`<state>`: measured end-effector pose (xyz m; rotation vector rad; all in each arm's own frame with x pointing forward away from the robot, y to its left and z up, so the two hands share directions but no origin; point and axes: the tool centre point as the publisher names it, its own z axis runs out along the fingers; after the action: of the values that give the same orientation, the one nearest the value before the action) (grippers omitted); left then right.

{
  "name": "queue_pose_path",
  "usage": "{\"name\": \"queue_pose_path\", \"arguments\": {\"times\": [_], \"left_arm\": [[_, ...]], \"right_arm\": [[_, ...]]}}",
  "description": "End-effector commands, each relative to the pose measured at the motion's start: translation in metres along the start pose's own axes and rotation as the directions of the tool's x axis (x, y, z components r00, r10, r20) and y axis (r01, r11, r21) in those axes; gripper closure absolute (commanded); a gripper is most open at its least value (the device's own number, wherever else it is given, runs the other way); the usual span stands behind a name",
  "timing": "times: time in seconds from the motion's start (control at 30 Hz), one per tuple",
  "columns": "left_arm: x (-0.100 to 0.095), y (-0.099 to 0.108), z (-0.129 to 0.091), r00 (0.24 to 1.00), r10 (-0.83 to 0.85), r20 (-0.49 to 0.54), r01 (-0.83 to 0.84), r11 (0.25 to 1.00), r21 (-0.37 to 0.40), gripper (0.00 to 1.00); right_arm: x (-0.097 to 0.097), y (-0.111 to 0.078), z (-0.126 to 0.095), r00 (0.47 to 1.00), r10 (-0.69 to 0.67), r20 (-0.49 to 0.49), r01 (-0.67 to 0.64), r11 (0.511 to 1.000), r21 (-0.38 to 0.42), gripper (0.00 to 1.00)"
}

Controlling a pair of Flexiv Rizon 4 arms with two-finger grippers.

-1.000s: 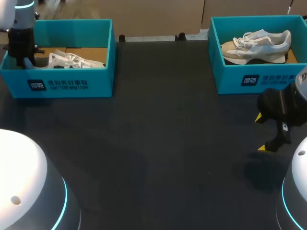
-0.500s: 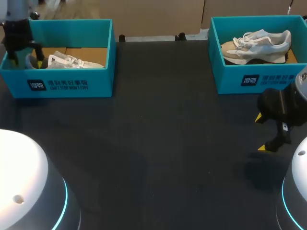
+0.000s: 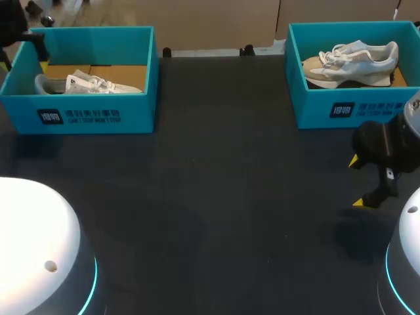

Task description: Take the shoe out of the shoebox, open the shoe tongue, remove and reinsert the insole, then place the shoe into the shoebox

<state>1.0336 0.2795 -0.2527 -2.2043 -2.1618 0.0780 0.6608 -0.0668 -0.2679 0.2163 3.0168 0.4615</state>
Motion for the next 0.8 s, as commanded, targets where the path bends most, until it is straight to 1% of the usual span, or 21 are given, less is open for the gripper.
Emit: {"name": "queue_pose_path", "arguments": {"times": [0.03, 0.13, 0.17, 0.23, 0.27, 0.33, 0.37, 0.43, 0.47, 0.5, 0.6, 0.7, 0.77, 0.8], "left_arm": [[0.002, -0.03, -0.017, 1.0, 0.004, -0.007, -0.005, 0.999, -0.037, 0.0], [0.003, -0.043, -0.022, 1.0, 0.004, -0.013, -0.005, 0.999, -0.035, 0.0], [0.003, -0.047, -0.024, 1.0, -0.003, -0.025, 0.002, 0.999, -0.053, 0.0], [0.004, -0.054, -0.027, 1.0, -0.005, -0.019, 0.005, 0.999, -0.034, 0.0], [0.005, -0.057, -0.028, 0.999, -0.014, -0.031, 0.012, 0.999, -0.048, 0.0], [0.005, -0.062, -0.031, 1.0, -0.006, -0.015, 0.005, 1.0, -0.021, 0.0], [0.005, -0.064, -0.032, 1.0, -0.011, -0.022, 0.01, 1.0, -0.029, 0.0], [0.006, -0.067, -0.035, 1.0, -0.009, -0.01, 0.009, 1.0, -0.003, 0.0], [0.006, -0.069, -0.037, 1.0, -0.017, -0.013, 0.017, 1.0, -0.014, 0.0], [0.006, -0.069, -0.039, 1.0, -0.018, -0.007, 0.018, 1.0, -0.003, 0.0], [0.007, -0.071, -0.045, 1.0, -0.02, -0.006, 0.02, 1.0, -0.006, 0.0], [0.007, -0.071, -0.045, 1.0, -0.02, -0.006, 0.02, 1.0, -0.006, 0.0], [0.007, -0.071, -0.045, 1.0, -0.02, -0.006, 0.02, 1.0, -0.006, 0.0], [0.007, -0.071, -0.045, 1.0, -0.02, -0.006, 0.02, 1.0, -0.006, 0.0]], "right_arm": [[0.002, 0.0, 0.0, 1.0, 0.0, 0.003, 0.0, 1.0, 0.001, 0.0], [0.002, 0.0, 0.0, 1.0, 0.0, 0.003, 0.0, 1.0, 0.001, 0.0], [0.002, 0.0, 0.0, 1.0, 0.0, 0.003, 0.0, 1.0, 0.001, 0.0], [0.002, 0.0, 0.0, 1.0, 0.0, 0.003, 0.0, 1.0, 0.001, 0.0], [0.002, 0.0, 0.0, 1.0, 0.0, 0.003, 0.0, 1.0, 0.001, 0.0], [0.002, 0.0, 0.0, 1.0, 0.0, 0.003, 0.0, 1.0, 0.001, 0.0], [0.002, 0.0, 0.0, 1.0, 0.0, 0.003, 0.0, 1.0, 0.001, 0.0], [0.002, 0.0, 0.0, 1.0, 0.0, 0.003, 0.0, 1.0, 0.001, 0.0], [-0.006, 0.001, -0.003, 1.0, 0.006, -0.001, -0.006, 1.0, 0.007, 0.0], [-0.012, 0.002, -0.007, 1.0, 0.02, -0.007, -0.02, 1.0, 0.02, 0.0], [-0.03, 0.006, -0.018, 0.999, 0.036, 0.003, -0.036, 0.999, 0.024, 0.0], [-0.051, 0.008, -0.032, 0.997, 0.071, 0.018, -0.072, 0.996, 0.044, 0.0], [-0.064, 0.008, -0.04, 0.995, 0.103, 0.015, -0.103, 0.992, 0.07, 0.0], [-0.077, 0.007, -0.045, 0.987, 0.163, 0.012, -0.163, 0.981, 0.108, 0.0]]}}
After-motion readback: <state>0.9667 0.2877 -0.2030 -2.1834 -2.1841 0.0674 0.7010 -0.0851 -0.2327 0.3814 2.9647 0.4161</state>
